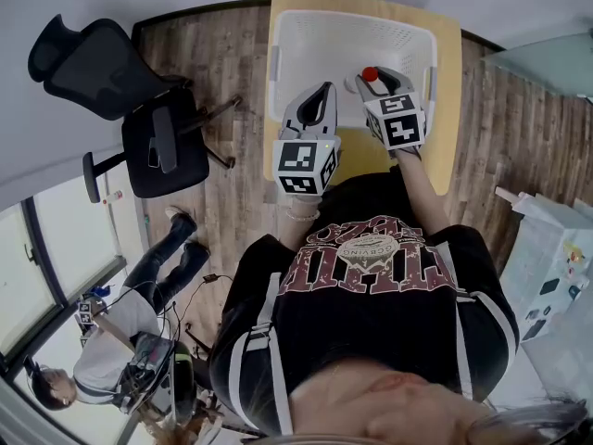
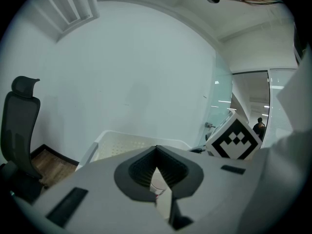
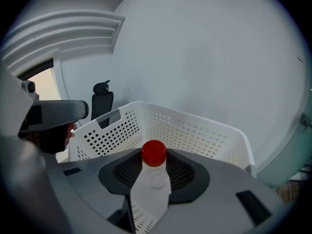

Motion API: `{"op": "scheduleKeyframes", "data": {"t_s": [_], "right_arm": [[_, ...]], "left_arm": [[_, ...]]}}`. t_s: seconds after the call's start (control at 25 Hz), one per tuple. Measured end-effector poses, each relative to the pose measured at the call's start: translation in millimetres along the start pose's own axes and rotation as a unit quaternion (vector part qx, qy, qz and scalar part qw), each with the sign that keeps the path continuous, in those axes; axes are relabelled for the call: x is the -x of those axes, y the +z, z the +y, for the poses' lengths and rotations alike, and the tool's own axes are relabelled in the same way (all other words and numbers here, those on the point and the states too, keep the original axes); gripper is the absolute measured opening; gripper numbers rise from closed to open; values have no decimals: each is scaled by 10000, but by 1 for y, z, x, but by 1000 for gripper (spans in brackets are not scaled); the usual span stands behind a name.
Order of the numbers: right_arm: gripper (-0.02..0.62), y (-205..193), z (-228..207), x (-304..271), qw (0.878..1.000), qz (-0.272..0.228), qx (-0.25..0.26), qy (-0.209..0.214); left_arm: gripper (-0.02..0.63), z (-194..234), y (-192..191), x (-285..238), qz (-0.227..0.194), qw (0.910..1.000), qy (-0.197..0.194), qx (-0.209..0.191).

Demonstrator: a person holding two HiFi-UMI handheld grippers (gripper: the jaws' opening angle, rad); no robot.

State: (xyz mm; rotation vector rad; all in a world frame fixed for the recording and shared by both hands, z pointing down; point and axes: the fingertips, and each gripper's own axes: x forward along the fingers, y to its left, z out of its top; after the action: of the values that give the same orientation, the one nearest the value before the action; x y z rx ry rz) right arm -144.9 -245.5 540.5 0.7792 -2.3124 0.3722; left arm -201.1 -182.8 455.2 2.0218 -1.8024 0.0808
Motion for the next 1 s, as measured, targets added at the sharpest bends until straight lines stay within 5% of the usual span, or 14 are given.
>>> {"op": "scheduleKeyframes", "data": {"t_s": [1.0], "right_arm": [[160, 22, 4, 44, 9979, -591, 250, 90]], "left_arm": [[47, -18, 5, 14, -119, 9997, -185, -93]]}}
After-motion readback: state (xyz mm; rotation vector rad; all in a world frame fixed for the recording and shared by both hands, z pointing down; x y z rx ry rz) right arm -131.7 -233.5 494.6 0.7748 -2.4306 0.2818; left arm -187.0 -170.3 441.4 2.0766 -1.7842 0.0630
